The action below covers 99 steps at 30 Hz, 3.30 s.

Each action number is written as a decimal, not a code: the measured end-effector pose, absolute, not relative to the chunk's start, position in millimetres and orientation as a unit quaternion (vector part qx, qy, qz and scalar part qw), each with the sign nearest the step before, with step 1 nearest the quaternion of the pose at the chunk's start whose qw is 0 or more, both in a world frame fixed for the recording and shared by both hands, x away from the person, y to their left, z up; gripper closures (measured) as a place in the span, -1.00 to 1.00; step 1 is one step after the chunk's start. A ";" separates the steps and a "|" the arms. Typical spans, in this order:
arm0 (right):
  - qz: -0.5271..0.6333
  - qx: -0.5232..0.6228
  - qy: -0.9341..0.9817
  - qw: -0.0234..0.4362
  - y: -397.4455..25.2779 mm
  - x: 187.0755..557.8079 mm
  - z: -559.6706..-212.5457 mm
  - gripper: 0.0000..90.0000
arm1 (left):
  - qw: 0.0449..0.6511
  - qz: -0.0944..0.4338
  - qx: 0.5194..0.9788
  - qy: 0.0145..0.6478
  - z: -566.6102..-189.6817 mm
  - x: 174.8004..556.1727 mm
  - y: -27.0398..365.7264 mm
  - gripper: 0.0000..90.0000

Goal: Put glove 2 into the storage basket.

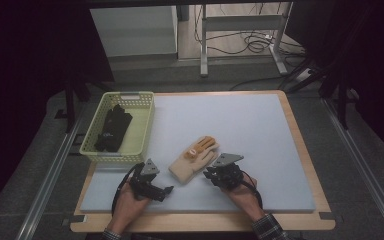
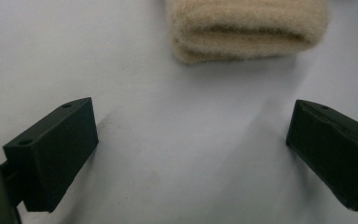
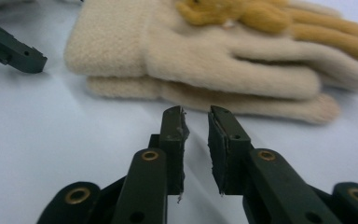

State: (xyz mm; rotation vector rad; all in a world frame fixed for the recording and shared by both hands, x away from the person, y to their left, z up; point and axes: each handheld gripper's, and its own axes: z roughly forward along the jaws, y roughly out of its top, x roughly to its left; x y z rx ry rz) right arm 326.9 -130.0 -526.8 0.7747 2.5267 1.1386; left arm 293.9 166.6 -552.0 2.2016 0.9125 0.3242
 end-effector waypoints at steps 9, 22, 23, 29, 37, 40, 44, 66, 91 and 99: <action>0.396 0.291 0.858 0.149 -157.1 326.5 -518.4 0.39 | 0.360 0.126 0.854 0.354 -552.0 293.9 166.6 -0.95; 0.393 0.344 0.833 0.184 -208.5 328.9 -510.3 -0.14 | 0.360 0.126 0.854 0.354 -552.0 293.8 166.6 -0.95; 0.392 0.347 0.832 0.186 -211.4 329.0 -510.2 -0.18 | 0.360 0.126 0.854 0.354 -552.0 293.8 166.6 -0.95; 0.382 0.370 0.823 0.199 -233.9 330.1 -513.6 -0.40 | 0.360 0.126 0.854 0.354 -552.0 293.8 166.6 -0.95; 0.358 0.392 0.822 0.205 -254.9 333.3 -525.7 -0.57 | 0.360 0.127 0.854 0.354 -552.0 293.6 166.6 -0.95; 0.346 0.399 0.827 0.192 -256.3 336.2 -531.4 -0.64 | 0.359 0.131 0.854 0.352 -551.8 292.8 166.1 -0.95; 0.345 0.399 0.827 0.194 -255.4 336.0 -532.0 -0.66 | 0.358 0.128 0.855 0.354 -551.9 293.6 166.2 -0.95; 0.345 0.397 0.827 0.197 -255.6 335.6 -532.4 -0.65 | 0.368 0.090 0.857 0.350 -523.4 306.0 146.8 -0.99; 0.345 0.397 0.827 0.197 -255.7 335.6 -532.4 -0.66 | 0.276 0.081 0.904 0.316 -526.2 384.4 53.7 -0.76; 0.345 0.397 0.828 0.196 -255.6 335.6 -532.5 -0.65 | 0.276 0.089 0.900 0.327 -519.4 371.3 51.6 0.17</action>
